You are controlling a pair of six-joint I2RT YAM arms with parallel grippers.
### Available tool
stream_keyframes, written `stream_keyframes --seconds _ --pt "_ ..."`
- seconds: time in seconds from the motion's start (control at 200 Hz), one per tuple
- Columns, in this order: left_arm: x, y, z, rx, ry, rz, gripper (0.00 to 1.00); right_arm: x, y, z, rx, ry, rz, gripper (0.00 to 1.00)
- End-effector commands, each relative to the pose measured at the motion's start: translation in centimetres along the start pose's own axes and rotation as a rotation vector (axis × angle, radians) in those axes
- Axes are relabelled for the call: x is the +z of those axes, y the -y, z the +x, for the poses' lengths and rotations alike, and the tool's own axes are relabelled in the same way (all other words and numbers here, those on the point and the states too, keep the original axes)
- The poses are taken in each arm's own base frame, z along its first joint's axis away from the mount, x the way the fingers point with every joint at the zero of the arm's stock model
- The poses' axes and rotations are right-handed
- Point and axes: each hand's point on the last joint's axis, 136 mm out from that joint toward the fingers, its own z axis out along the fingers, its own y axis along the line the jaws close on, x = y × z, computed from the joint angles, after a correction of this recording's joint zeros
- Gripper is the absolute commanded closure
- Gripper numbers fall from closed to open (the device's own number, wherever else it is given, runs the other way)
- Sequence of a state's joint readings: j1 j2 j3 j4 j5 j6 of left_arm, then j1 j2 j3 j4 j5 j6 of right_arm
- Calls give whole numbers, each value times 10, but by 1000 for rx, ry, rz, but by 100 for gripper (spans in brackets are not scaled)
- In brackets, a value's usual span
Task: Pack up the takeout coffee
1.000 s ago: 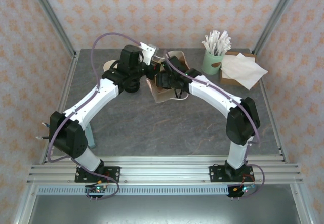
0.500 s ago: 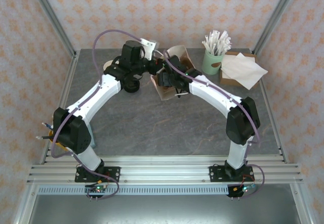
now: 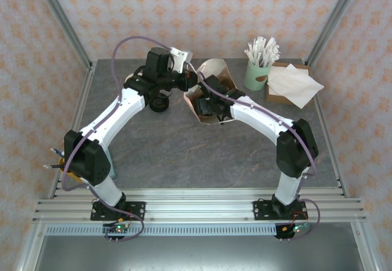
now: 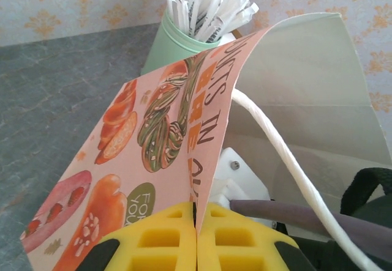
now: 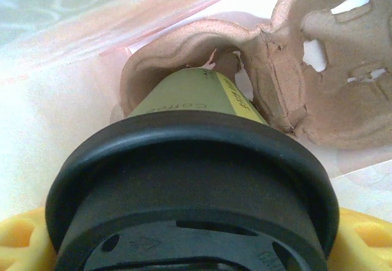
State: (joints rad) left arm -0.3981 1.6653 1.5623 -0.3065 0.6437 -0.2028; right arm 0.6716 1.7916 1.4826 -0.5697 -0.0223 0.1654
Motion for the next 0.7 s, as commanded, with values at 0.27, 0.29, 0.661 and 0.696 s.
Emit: stream_keyframes --seconds 0.27,0.29,0.661,0.696 --pt "-13 38 -11 -43 -29 201 100 -33 -4 49 -66 -248 -8 45" --pt "-13 39 -10 -46 -35 206 100 -33 -4 54 -67 -268 -11 45" --pt "-3 4 -5 -107 -98 92 100 13 -12 97 -50 -519 5 46" --pt "-1 2 -4 -108 -100 85 100 17 -13 98 -43 -533 9 46"
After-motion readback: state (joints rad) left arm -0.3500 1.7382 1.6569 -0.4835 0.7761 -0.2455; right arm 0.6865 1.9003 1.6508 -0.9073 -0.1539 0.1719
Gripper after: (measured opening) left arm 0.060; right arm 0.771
